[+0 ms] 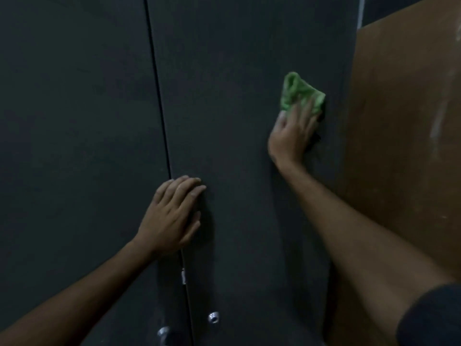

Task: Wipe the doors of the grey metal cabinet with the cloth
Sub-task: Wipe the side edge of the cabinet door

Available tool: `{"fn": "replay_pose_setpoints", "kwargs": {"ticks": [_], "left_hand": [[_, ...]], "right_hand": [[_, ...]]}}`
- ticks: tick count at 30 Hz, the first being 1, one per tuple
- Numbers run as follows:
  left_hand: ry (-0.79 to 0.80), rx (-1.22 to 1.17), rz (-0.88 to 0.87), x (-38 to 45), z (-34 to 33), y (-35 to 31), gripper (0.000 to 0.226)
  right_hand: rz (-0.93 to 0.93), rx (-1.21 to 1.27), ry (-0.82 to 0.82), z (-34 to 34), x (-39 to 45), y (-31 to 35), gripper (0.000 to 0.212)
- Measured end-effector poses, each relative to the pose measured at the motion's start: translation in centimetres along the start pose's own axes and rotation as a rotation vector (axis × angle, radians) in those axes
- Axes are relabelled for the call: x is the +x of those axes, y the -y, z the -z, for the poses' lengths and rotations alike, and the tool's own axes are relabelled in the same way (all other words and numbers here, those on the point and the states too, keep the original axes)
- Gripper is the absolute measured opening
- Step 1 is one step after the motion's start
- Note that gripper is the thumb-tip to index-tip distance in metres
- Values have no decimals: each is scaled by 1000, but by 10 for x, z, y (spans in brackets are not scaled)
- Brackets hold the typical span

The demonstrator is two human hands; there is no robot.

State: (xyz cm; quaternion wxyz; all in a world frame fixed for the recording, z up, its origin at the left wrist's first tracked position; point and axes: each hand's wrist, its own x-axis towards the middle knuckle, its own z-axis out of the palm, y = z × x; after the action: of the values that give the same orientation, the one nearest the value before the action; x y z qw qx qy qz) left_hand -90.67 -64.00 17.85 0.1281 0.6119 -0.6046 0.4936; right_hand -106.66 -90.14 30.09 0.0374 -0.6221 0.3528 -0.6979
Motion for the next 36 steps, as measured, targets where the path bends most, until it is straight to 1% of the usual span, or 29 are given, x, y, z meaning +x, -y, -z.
{"fn": "replay_pose_setpoints", "kwargs": {"ticks": [2, 3, 5, 6, 8, 9, 10, 11, 12, 13, 15, 16, 17, 18, 19, 20, 21, 23, 24, 25, 26, 27, 28, 31, 32, 33, 34, 35, 36], "left_hand": [[-59, -88, 19, -9, 11, 7, 51], [-91, -117, 56, -15, 19, 11, 46], [-156, -156, 155, -28, 35, 21, 40], [-185, -162, 207, -34, 44, 27, 37], [-205, -131, 292, -47, 62, 42, 35], [-194, -110, 324, -54, 70, 50, 36], [-176, -92, 353, -60, 78, 59, 37], [-155, -79, 376, -66, 85, 67, 38], [-133, -69, 392, -71, 91, 75, 39], [-117, -64, 400, -74, 97, 83, 40], [-111, -57, 421, -76, 107, 95, 41], [-116, -55, 436, -77, 111, 100, 41], [-123, -54, 451, -78, 116, 105, 41], [-128, -55, 463, -79, 120, 109, 41], [-131, -53, 477, -81, 126, 115, 41], [-132, -49, 487, -84, 131, 121, 41], [-130, -47, 500, -89, 136, 126, 41], [-133, -36, 544, -101, 148, 141, 41], [-140, -33, 574, -107, 155, 149, 41], [-143, -31, 605, -112, 161, 157, 42], [-143, -28, 635, -117, 167, 165, 43], [-137, -23, 660, -122, 173, 172, 45], [-131, -14, 677, -128, 178, 180, 47], [-127, -20, 754, -146, 193, 199, 53], [-134, -37, 798, -154, 196, 206, 56], [-139, -57, 850, -161, 201, 212, 59], [-142, -86, 909, -168, 205, 218, 62], [-144, -127, 971, -173, 209, 223, 65], [-151, -189, 1039, -176, 212, 227, 67]], "right_hand": [[280, -2, 8, -15, -31, 62, 56], [407, 23, 44, -18, -57, 88, 57], [710, 91, 182, -21, -116, 108, 59], [902, 107, 258, -19, -147, 103, 59], [1315, 87, 399, -15, -193, 72, 54], [1454, 64, 456, -11, -203, 55, 51], [1525, 55, 494, -8, -199, 46, 49], [1541, 52, 494, -9, -184, 46, 49], [1500, 54, 445, -12, -163, 56, 50], [1399, 55, 355, -15, -137, 78, 51], [1071, 79, 189, -22, -86, 140, 51], [909, 85, 145, -23, -72, 168, 52], [782, 87, 143, -22, -69, 188, 55], [734, 93, 151, -23, -80, 193, 57], [770, 103, 168, -24, -102, 187, 57], [883, 113, 204, -23, -133, 167, 55], [1040, 105, 263, -21, -168, 141, 54], [1396, 65, 454, -13, -225, 94, 55], [1532, 59, 511, -13, -237, 83, 55], [1616, 72, 544, -14, -235, 85, 53], [1644, 83, 555, -17, -224, 97, 50], [1618, 103, 528, -22, -208, 117, 49], [1537, 128, 465, -28, -189, 145, 48], [1075, 165, 256, -37, -134, 250, 48], [923, 170, 220, -38, -129, 279, 50], [813, 168, 219, -39, -136, 299, 54], [777, 163, 226, -42, -153, 307, 56], [833, 169, 247, -44, -178, 303, 57], [980, 181, 295, -47, -210, 287, 55]]}}
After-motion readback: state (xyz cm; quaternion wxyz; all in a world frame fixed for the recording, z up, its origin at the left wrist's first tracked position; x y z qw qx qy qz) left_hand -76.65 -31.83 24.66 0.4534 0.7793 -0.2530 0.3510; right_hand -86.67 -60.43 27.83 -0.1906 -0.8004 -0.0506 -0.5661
